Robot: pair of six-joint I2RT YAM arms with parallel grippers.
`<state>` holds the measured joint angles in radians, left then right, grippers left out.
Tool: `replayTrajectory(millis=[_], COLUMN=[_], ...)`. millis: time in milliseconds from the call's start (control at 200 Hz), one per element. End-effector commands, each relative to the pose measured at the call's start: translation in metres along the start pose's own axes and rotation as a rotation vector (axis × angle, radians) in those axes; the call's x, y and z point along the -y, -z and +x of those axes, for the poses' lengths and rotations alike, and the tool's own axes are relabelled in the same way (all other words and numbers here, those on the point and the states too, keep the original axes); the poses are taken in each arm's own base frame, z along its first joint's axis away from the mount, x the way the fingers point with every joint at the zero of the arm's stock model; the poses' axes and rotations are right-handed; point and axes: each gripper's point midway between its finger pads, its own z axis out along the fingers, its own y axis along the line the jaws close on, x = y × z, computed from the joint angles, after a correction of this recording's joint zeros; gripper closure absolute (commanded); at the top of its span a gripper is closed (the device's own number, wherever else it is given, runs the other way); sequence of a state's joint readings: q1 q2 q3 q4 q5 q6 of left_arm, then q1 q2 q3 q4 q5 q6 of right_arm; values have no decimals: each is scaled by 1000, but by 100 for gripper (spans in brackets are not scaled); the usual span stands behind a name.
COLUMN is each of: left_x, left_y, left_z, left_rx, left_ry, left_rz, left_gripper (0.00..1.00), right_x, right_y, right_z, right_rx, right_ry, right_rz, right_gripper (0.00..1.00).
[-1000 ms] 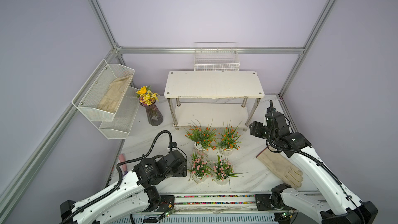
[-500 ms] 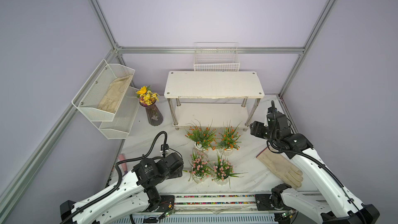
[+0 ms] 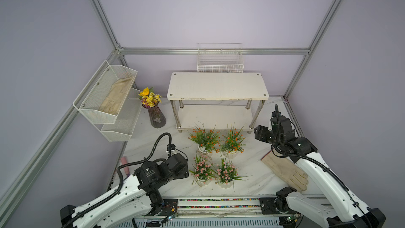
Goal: Place the baby's breath potted plants on the rack by color
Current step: Pick up the baby's breath potted plant from the center of the board.
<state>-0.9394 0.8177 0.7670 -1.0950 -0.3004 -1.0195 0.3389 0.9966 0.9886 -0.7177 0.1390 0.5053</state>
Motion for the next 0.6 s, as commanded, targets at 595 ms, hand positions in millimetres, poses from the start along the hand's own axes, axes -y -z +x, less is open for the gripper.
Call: replayTrajectory(millis=[595], left_x=[58], left_y=[-32], left_z=[8], left_rx=[-92], left_ry=[-97], left_rz=[147], left_gripper=[45], right_x=[-1], right_y=[5], right_z=[-5], right_rx=[31], right_ry=[-8], right_rz=[-3], right_gripper=[29])
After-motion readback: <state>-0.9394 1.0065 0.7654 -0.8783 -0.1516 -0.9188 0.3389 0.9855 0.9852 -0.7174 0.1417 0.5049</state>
